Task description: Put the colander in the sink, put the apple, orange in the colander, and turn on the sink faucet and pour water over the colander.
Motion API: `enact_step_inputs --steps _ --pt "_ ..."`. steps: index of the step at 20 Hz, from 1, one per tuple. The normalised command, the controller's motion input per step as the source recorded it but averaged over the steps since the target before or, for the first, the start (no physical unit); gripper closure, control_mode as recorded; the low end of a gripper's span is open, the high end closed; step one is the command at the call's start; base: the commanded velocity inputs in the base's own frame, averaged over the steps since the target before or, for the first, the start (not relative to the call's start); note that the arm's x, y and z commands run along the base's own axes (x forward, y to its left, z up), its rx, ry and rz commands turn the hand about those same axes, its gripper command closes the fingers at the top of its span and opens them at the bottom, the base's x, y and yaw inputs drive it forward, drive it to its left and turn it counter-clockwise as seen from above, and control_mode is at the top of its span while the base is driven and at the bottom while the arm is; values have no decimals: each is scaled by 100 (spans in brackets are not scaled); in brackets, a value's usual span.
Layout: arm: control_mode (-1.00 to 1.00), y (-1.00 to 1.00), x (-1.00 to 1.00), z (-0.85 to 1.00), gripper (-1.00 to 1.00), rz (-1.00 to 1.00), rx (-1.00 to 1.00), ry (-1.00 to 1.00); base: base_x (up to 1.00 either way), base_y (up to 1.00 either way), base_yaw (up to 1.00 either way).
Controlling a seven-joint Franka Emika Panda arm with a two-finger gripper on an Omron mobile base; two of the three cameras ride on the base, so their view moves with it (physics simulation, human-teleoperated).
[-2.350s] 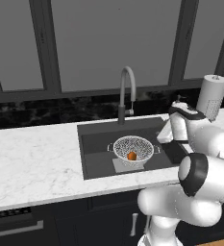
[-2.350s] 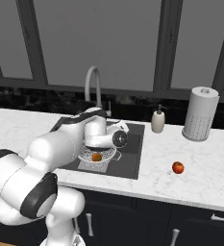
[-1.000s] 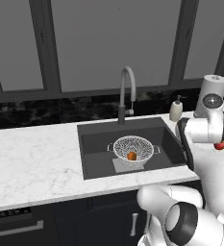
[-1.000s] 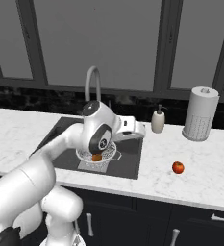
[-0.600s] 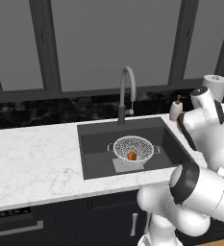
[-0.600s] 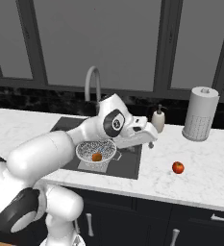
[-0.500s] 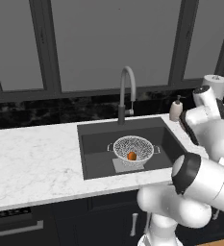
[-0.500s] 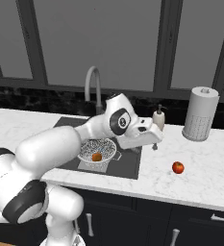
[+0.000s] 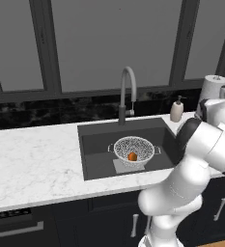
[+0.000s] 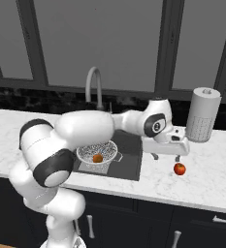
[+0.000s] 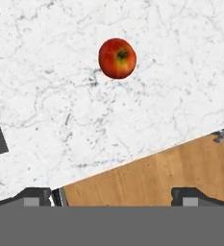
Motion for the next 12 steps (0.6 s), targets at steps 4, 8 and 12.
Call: enact_step_inputs --steps 4,8,12 --pt "-100 -47 23 -22 -100 -1 23 0 0 0 0" --pt "-100 -19 18 -34 -100 0 23 0 0 0 0" --pt "-100 -3 20 -40 -100 0 13 0 0 0 0"
